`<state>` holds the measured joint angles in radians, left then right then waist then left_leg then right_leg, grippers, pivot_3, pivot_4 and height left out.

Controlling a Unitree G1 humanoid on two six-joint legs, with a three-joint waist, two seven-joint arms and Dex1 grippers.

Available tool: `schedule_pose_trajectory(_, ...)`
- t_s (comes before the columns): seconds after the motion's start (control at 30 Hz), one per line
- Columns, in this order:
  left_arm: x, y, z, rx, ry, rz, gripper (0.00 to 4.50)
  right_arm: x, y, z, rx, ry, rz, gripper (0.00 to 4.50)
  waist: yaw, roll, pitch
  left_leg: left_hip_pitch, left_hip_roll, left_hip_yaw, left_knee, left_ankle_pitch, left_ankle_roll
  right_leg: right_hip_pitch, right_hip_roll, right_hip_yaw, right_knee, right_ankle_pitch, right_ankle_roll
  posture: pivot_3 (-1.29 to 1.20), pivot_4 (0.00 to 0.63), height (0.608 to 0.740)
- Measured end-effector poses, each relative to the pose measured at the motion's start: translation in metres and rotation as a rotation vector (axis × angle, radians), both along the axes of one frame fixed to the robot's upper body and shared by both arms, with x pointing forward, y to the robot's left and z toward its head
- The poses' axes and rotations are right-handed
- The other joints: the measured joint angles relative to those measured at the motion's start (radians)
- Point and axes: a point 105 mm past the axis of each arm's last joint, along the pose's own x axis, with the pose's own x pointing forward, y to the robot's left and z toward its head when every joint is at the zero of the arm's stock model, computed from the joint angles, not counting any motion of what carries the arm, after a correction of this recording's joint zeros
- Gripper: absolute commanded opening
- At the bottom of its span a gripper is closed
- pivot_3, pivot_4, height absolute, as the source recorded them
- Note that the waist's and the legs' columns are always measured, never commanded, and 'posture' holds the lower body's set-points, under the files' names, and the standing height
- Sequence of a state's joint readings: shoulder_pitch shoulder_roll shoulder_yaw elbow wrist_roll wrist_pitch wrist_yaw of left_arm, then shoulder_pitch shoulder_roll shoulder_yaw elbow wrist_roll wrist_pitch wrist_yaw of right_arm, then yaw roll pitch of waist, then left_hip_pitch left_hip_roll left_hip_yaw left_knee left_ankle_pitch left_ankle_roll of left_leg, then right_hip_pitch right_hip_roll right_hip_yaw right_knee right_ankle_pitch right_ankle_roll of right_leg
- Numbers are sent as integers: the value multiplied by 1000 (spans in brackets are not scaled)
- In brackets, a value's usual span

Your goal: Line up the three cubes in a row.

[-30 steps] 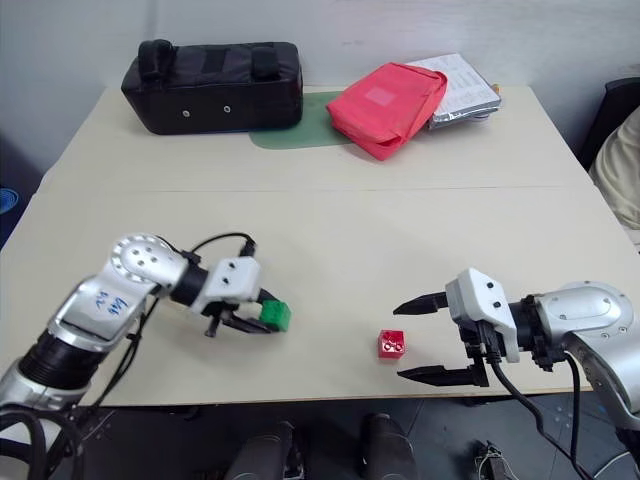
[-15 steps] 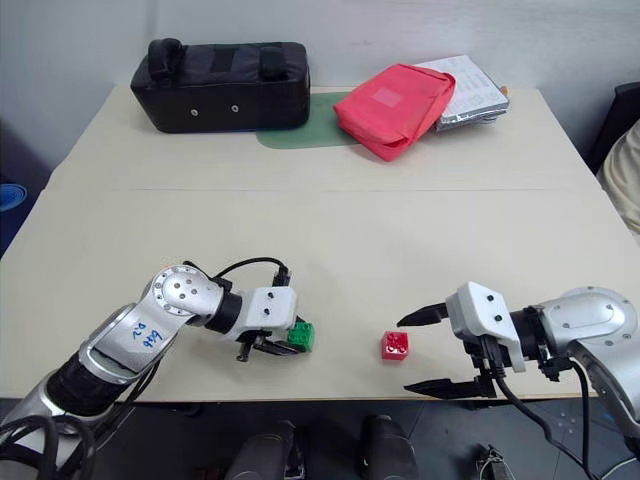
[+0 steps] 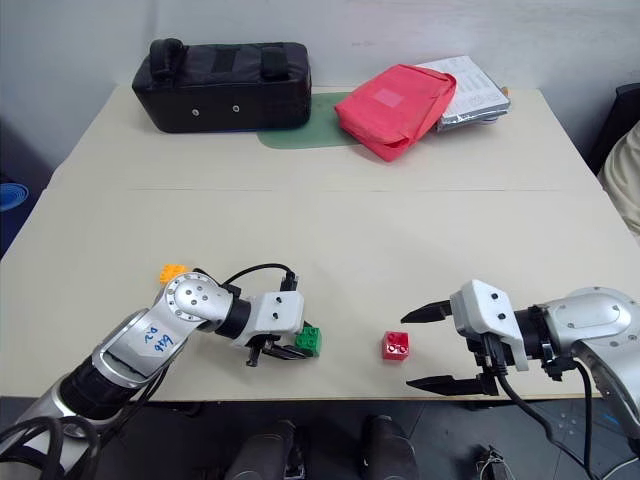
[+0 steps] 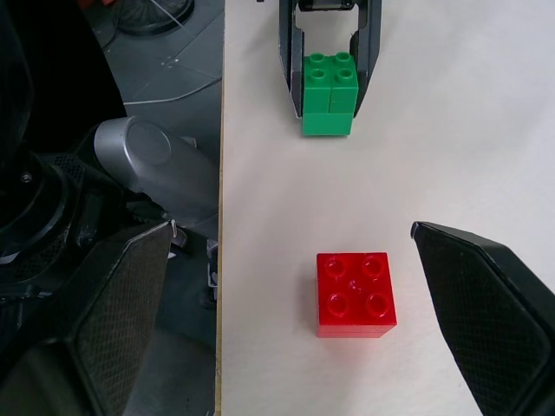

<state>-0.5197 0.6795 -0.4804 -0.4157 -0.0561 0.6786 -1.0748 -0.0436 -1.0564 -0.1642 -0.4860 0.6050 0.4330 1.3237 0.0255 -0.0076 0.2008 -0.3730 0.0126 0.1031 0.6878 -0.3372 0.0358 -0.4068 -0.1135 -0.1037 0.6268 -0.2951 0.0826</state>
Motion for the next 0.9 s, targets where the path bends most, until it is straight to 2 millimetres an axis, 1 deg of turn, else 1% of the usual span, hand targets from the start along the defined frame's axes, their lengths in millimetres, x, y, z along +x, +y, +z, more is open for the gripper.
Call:
schedule_pose_trajectory(0.07, 0, 0, -2, -2, 4, 1, 1484, 1, 0, 0, 1, -4, -8, 4500, 0, 0, 0, 0, 0, 0, 0, 0, 0, 0, 0, 0, 0, 0, 0, 0, 150, 740)
schedule_pose_trajectory(0.1, -1, 0, -3, -1, 10, 4, 2201, 1, 0, 0, 1, -5, -10, 4500, 0, 0, 0, 0, 0, 0, 0, 0, 0, 0, 0, 0, 0, 0, 0, 0, 150, 740)
schedule_pose_trajectory(0.17, -1, 1, -6, 0, 22, 8, 2761, 1, 1, 0, 1, -8, -11, 4500, 0, 0, 0, 0, 0, 0, 0, 0, 0, 0, 0, 0, 0, 0, 0, 0, 150, 740)
schedule_pose_trajectory(0.23, -2, 1, -6, 1, 25, 6, 3460, 0, 1, 0, 0, -10, -9, 4500, 0, 0, 0, 0, 0, 0, 0, 0, 0, 0, 0, 0, 0, 0, 0, 0, 150, 740)
schedule_pose_trajectory(0.37, -2, 1, -7, 2, 24, 6, 4481, 1, 2, 1, 0, -17, -7, 4500, 0, 0, 0, 0, 0, 0, 0, 0, 0, 0, 0, 0, 0, 0, 0, 0, 150, 740)
schedule_pose_trajectory(0.5, -2, 4, -4, -11, 36, 25, 4481, 2, 3, 4, -1, -31, -2, 4500, -1, 0, 0, 0, 0, 0, 1, 0, 0, 0, 0, 0, 0, 0, 0, 0, 150, 740)
schedule_pose_trajectory(0.63, 8, 18, 13, -57, 28, 102, 4481, 7, 2, 9, 4, -47, -1, 4500, -2, 0, 0, 0, 0, -1, 1, 0, 0, 1, 0, 0, 0, 0, 0, 0, 150, 740)
schedule_pose_trajectory(0.8, 23, 51, 50, -163, 1, 242, 4481, 17, 8, 23, 70, -51, 16, 4500, -3, 0, 0, 0, 0, -2, 2, 0, 0, 1, 0, -1, 0, 0, 0, 0, 150, 740)
schedule_pose_trajectory(0.9, 18, 86, 70, -253, 45, 358, 4481, 26, 16, 35, 130, -52, 37, 4500, -17, 0, 0, -1, 1, -3, 2, 0, -1, 0, 0, -2, 1, -1, -1, 0, 150, 740)
